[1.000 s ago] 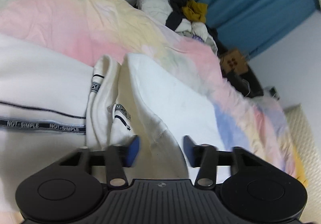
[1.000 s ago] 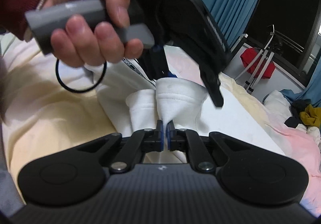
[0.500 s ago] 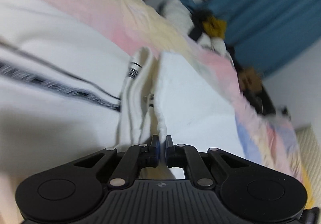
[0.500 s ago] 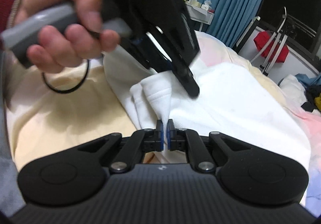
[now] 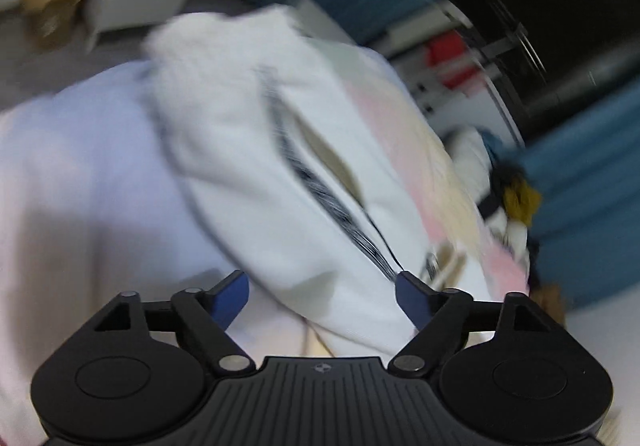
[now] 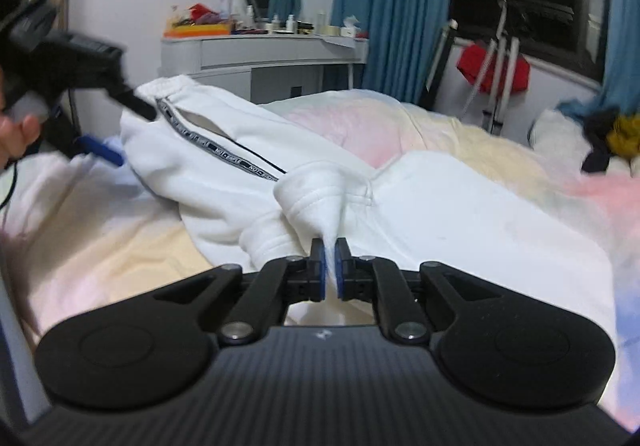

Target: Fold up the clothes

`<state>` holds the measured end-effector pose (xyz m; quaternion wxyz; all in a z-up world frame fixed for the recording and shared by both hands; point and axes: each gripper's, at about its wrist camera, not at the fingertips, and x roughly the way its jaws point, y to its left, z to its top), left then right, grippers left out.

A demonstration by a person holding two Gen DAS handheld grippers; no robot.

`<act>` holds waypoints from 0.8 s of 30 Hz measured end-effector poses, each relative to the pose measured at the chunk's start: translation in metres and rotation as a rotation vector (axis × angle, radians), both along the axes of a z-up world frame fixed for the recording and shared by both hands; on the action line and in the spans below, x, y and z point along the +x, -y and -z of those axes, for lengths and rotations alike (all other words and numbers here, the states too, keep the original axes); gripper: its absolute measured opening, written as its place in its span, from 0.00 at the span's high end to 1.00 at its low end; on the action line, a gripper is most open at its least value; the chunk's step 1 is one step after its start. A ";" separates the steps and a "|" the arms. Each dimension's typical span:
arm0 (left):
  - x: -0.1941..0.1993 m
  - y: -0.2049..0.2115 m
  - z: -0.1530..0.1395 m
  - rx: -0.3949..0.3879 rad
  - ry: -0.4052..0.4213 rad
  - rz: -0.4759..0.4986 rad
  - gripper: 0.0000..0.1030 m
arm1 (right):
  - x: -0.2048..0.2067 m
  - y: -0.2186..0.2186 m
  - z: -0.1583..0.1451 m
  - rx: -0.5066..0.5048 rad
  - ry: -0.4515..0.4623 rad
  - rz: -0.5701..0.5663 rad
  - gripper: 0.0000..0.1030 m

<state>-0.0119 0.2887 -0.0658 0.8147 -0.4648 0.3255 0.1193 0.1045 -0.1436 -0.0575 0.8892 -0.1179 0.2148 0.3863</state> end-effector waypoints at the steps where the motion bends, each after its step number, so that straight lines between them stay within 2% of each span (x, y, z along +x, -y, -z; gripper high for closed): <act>1: -0.004 -0.008 0.006 -0.039 -0.002 -0.030 0.16 | 0.001 0.002 0.000 0.007 -0.015 0.003 0.90; 2: -0.006 -0.016 0.015 -0.075 -0.004 -0.061 0.16 | 0.002 0.003 -0.001 0.010 -0.029 0.005 0.90; 5: -0.005 -0.031 0.036 -0.117 -0.033 -0.176 0.16 | 0.001 0.004 -0.003 -0.006 -0.028 -0.005 0.90; 7: -0.002 -0.040 0.045 -0.164 0.000 -0.224 0.17 | 0.000 0.004 -0.004 -0.012 -0.030 -0.007 0.90; 10: 0.010 -0.052 0.052 -0.182 0.061 -0.303 0.17 | 0.002 0.006 -0.007 -0.001 -0.044 -0.004 0.90; 13: 0.026 -0.066 0.058 -0.140 0.085 -0.347 0.20 | 0.002 0.010 -0.015 0.032 -0.046 -0.002 0.89; 17: 0.046 -0.071 0.057 -0.034 0.100 -0.360 0.28 | -0.006 0.004 -0.019 -0.010 0.002 -0.042 0.89; 20: 0.061 -0.067 0.051 0.053 0.089 -0.350 0.34 | -0.009 -0.003 -0.013 -0.039 -0.014 -0.081 0.80; 21: 0.064 -0.064 0.047 0.089 0.082 -0.341 0.38 | -0.009 -0.006 -0.010 -0.052 -0.019 -0.091 0.73; 24: 0.079 -0.053 0.039 0.107 0.095 -0.336 0.45 | -0.007 -0.015 0.000 -0.090 -0.043 -0.102 0.67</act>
